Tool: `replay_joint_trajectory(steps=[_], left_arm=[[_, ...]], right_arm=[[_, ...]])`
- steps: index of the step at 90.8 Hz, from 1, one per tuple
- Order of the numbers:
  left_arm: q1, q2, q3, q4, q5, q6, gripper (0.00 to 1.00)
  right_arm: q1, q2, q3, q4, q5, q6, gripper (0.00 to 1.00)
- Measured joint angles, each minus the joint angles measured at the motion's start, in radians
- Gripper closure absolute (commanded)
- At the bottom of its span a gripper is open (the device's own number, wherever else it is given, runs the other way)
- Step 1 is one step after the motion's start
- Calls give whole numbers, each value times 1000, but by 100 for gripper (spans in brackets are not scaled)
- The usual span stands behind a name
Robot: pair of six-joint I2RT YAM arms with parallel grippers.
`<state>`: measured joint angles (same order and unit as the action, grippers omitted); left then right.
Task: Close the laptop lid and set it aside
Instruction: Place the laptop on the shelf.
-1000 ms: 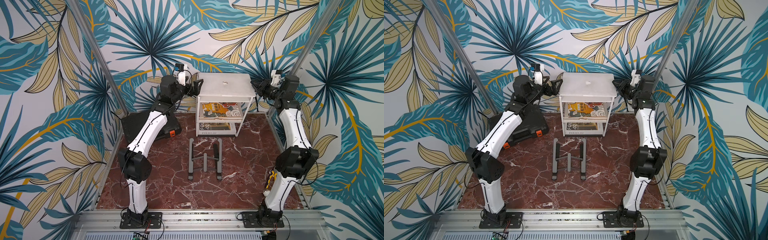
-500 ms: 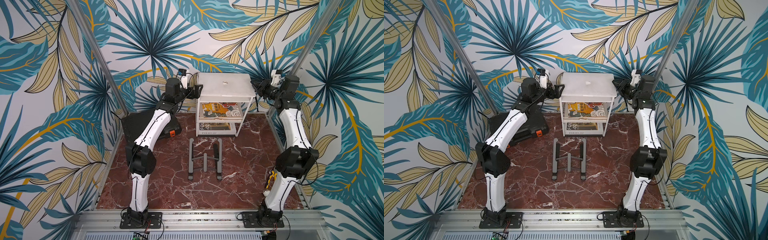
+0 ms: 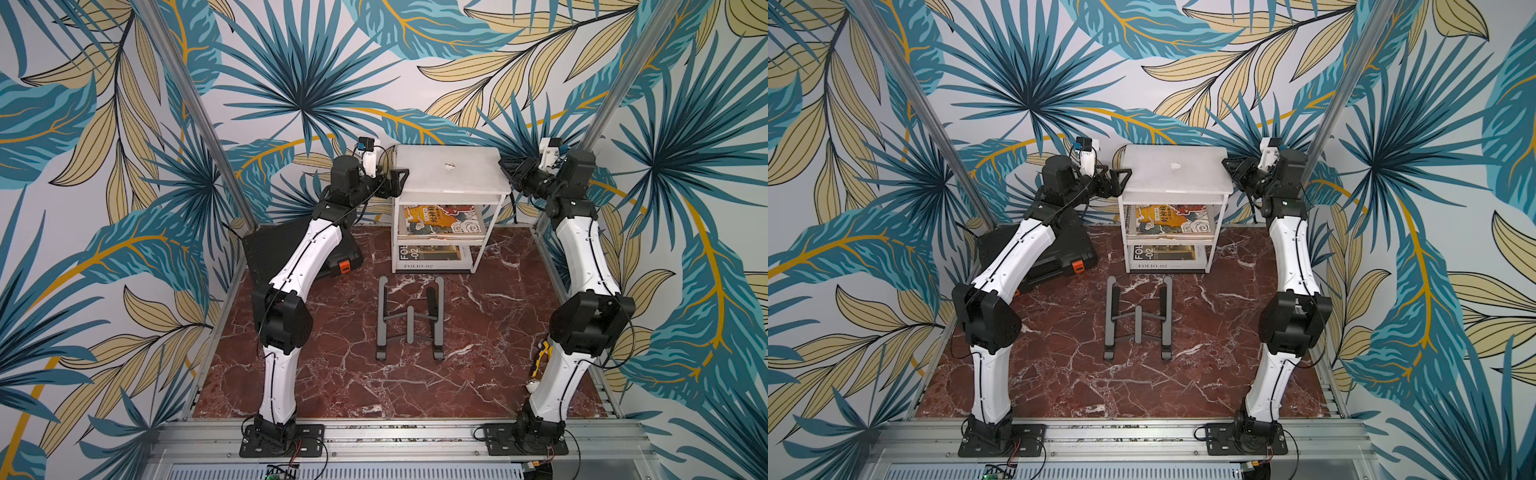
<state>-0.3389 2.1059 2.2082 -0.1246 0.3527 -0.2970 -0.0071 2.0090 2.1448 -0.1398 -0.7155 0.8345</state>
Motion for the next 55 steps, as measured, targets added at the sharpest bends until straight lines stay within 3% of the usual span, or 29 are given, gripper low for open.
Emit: replay_joint_trajectory(steps=[28,55], left_arm=[[0,0,0,8,-2,-3,2],[0,4,0,17,-9,-9,2]], right_arm=[[0,0,6,-6,16,-2,60],[9,7,21,-19,32,-12,60]])
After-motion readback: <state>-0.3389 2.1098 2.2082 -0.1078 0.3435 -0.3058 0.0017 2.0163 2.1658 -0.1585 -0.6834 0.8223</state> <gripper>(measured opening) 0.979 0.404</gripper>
